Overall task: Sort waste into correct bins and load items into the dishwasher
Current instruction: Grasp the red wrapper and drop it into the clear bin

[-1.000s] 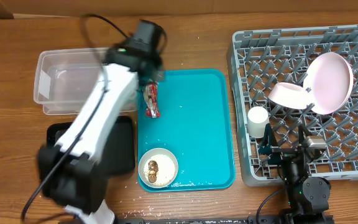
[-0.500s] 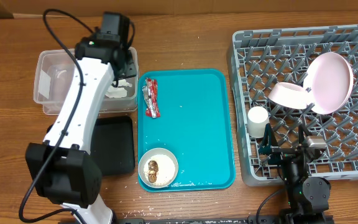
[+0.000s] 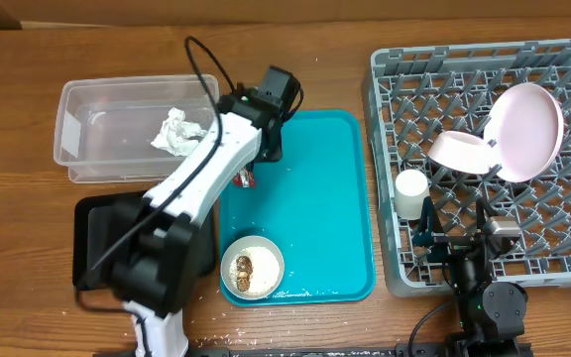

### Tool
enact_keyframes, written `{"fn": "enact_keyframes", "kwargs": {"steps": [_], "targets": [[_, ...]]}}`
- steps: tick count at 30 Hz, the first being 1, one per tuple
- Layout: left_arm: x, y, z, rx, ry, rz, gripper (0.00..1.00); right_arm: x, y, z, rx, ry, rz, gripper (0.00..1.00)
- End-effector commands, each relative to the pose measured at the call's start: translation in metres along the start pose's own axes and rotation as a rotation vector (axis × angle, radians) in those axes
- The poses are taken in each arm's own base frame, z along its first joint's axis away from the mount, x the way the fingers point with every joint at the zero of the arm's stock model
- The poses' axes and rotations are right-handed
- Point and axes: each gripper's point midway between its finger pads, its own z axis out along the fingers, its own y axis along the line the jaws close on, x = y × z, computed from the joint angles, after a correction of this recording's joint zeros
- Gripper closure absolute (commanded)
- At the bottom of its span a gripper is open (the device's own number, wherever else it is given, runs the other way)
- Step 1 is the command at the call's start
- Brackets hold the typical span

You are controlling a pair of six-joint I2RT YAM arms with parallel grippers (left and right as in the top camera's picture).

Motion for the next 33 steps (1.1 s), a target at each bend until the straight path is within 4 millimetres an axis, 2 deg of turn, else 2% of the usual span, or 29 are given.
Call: {"fn": "enact_keyframes", "kwargs": {"steps": [1,5,7,9,10,11,14,17,20,22,24,27,28,29,31,32,33], "targets": [[0.006,0.007,0.028,-0.066,0.032,-0.05,0.44,0.001,-0.002,0.0,0.008,-0.006,-0.003,0.0],[0.015,0.004,0.053,-0.094,0.075,-0.032,0.44,0.001,-0.002,0.0,0.008,-0.006,-0.003,0.0],[0.02,0.003,0.061,-0.104,0.093,-0.025,0.61,0.001,-0.002,0.0,0.008,-0.006,-0.004,0.0],[0.02,0.002,0.061,-0.101,0.095,-0.025,0.86,0.001,-0.002,0.0,0.008,-0.006,-0.004,0.0],[0.018,0.001,0.057,-0.088,0.094,-0.028,0.94,0.001,-0.002,0.0,0.008,-0.006,-0.004,0.0],[0.016,-0.001,0.052,-0.074,0.096,-0.032,0.96,0.001,-0.002,0.0,0.008,-0.006,-0.003,0.0],[-0.002,-0.004,0.017,-0.022,0.06,-0.052,0.96,0.001,-0.002,0.0,0.008,-0.006,-0.004,0.0],[-0.024,0.001,-0.034,0.038,-0.016,-0.083,0.96,0.001,-0.002,0.0,0.008,-0.006,-0.004,0.0],[-0.045,0.025,-0.077,0.051,-0.127,-0.14,0.96,0.001,-0.002,0.0,0.008,-0.006,-0.003,0.0],[-0.057,0.051,-0.091,0.013,-0.185,-0.188,0.96,0.001,-0.002,0.0,0.008,-0.006,-0.003,0.0],[-0.062,0.075,-0.09,-0.022,-0.186,-0.232,0.96,0.001,-0.002,0.0,0.008,-0.006,-0.003,0.0],[-0.062,0.105,-0.066,-0.057,-0.126,-0.298,0.96,0.001,-0.002,0.0,0.008,-0.006,-0.003,0.0],[-0.061,0.112,-0.057,-0.063,-0.106,-0.314,0.92,0.001,-0.002,0.0,0.008,-0.006,-0.004,0.0],[-0.062,0.117,-0.048,-0.065,-0.086,-0.316,0.82,0.001,-0.002,0.0,0.008,-0.006,-0.003,0.0],[-0.066,0.119,-0.034,-0.024,-0.056,-0.25,0.38,0.001,-0.002,0.0,0.008,-0.006,-0.003,0.0],[-0.066,0.117,-0.033,0.013,-0.042,-0.211,0.29,0.001,-0.002,0.0,0.008,-0.006,-0.003,0.0],[-0.064,0.114,-0.032,0.049,-0.026,-0.178,0.28,0.001,-0.002,0.0,0.008,-0.006,-0.003,0.0]]}}
